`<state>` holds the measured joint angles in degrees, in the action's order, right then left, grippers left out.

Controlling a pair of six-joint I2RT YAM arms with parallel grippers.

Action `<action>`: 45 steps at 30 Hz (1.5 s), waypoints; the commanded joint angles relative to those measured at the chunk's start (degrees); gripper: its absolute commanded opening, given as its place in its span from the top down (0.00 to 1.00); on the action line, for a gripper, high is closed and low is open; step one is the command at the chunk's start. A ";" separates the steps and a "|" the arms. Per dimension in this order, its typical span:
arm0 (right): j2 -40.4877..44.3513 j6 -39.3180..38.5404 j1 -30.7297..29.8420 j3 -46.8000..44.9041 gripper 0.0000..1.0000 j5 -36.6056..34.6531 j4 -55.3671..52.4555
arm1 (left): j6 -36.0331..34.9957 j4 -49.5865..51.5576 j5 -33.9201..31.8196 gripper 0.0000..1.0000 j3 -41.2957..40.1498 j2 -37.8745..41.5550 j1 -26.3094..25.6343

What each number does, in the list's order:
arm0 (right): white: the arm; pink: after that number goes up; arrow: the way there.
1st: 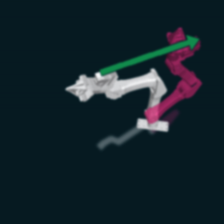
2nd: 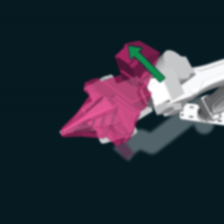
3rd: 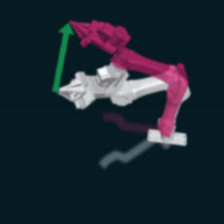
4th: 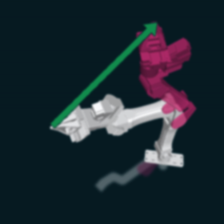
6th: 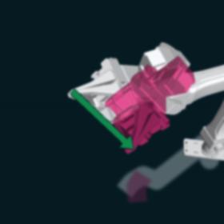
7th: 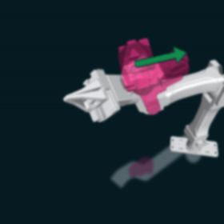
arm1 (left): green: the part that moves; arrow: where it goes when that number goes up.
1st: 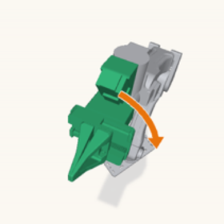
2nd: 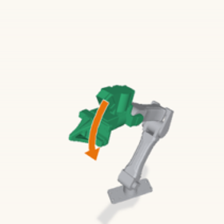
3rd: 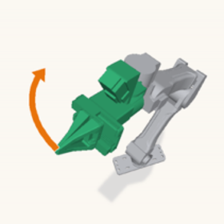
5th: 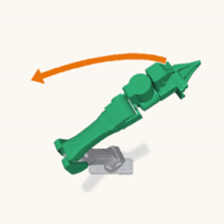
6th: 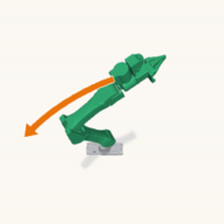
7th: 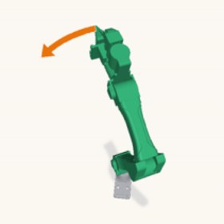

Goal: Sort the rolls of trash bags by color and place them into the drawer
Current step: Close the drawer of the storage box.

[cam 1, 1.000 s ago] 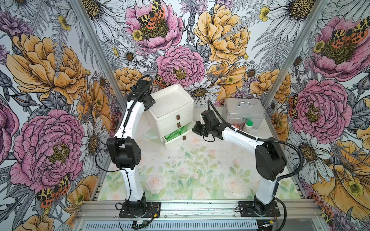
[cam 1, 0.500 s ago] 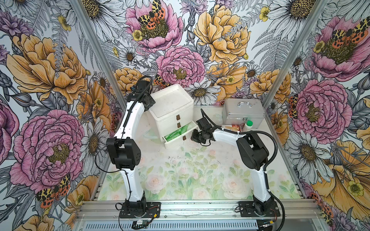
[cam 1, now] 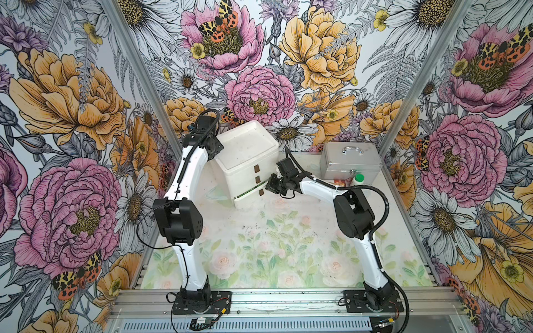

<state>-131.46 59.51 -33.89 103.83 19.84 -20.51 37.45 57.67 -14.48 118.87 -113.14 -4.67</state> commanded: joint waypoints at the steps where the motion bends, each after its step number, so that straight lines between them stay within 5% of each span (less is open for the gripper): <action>1: -2.78 1.53 -0.93 3.54 1.00 2.11 4.72 | 9.48 8.32 25.04 1.00 -4.55 -5.12 -4.21; 17: -5.69 10.42 -1.02 7.22 0.98 2.63 16.38 | 9.50 8.30 25.03 1.00 -4.80 -5.07 -5.00; 31: -4.18 13.72 0.72 0.26 0.93 5.04 28.85 | 8.21 8.29 24.86 1.00 -4.74 -3.93 -4.65; 37: 3.45 8.28 1.11 -10.46 0.73 2.86 29.26 | 7.17 8.26 23.91 1.00 -3.14 -2.59 -4.78; 40: 8.07 4.55 1.10 -15.50 0.61 0.66 27.80 | 6.28 8.32 22.13 0.87 -1.62 -1.27 -5.00; 44: 12.29 0.56 1.19 -18.57 0.48 -0.37 24.77 | 5.68 8.34 20.10 0.82 0.71 -0.35 -4.67; 45: 13.50 -0.36 1.19 -19.42 0.47 -0.85 24.36 | 5.79 8.33 19.65 0.74 1.20 -0.12 -4.48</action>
<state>-122.39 64.49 -32.91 85.54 21.08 2.66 35.79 59.37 -12.84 120.05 -112.84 -5.76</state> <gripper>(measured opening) 0.522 0.247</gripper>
